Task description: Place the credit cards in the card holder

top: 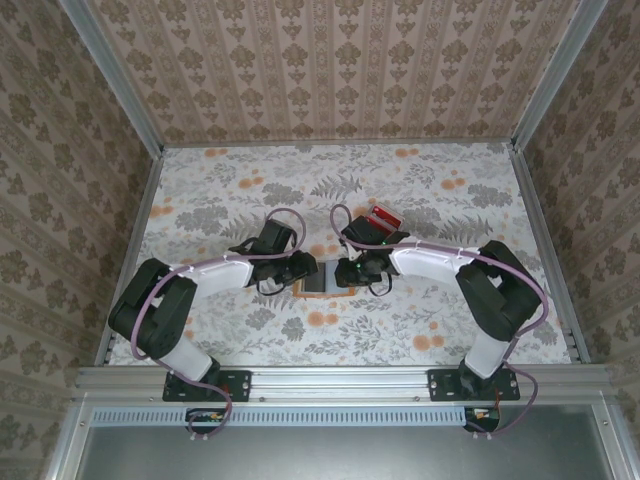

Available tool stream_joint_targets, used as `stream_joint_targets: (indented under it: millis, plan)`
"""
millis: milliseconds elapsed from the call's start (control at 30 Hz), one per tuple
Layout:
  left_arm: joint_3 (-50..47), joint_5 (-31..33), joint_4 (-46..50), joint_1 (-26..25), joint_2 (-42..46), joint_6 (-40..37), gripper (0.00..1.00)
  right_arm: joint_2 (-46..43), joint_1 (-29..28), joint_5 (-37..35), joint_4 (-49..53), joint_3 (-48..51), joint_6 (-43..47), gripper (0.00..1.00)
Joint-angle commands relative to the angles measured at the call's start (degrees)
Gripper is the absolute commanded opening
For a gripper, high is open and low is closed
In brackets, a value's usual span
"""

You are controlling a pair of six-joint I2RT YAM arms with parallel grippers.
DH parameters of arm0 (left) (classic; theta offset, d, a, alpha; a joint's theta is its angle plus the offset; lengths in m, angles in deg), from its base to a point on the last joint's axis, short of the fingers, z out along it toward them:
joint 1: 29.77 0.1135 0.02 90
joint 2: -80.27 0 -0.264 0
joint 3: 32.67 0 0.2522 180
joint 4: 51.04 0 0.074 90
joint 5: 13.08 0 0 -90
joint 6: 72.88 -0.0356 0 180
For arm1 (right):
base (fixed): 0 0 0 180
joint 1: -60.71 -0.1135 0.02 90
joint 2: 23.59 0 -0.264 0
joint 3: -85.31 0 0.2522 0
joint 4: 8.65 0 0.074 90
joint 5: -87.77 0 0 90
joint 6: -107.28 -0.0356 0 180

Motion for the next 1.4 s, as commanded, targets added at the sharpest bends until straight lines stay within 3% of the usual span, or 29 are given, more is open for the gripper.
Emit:
stream_joint_targets:
  millis: [0, 400, 567, 833, 1067, 1367]
  plan:
    - [-1.93, 0.46, 2.38, -0.70, -1.21, 0.16, 0.35, 1.69, -0.17, -1.86, 1.98, -2.14, 1.32, 0.26]
    - [-2.95, 0.62, 1.78, -0.84, -0.95, 0.74, 0.27, 4.76, -0.93, -7.41, 3.88, -4.10, 0.62, 0.26]
    - [-3.42, 0.70, 1.46, -1.19, -0.64, 1.20, 0.27, 6.39, -1.14, -2.41, 0.15, -4.52, 0.09, 0.26]
    - [-5.00, 0.79, 0.32, -1.23, -0.44, 1.89, 0.27, 8.16, -1.05, 12.57, -13.36, -3.48, -2.89, 0.27]
    - [-5.43, 0.88, -0.55, -1.23, 0.30, 2.26, 0.27, 8.81, -0.16, 17.60, -19.29, -2.24, -5.01, 0.27]
    - [-7.32, 0.71, -2.94, -1.23, 1.43, 3.63, 0.26, 7.31, 2.26, 18.06, -22.53, 2.02, -7.43, 0.26]
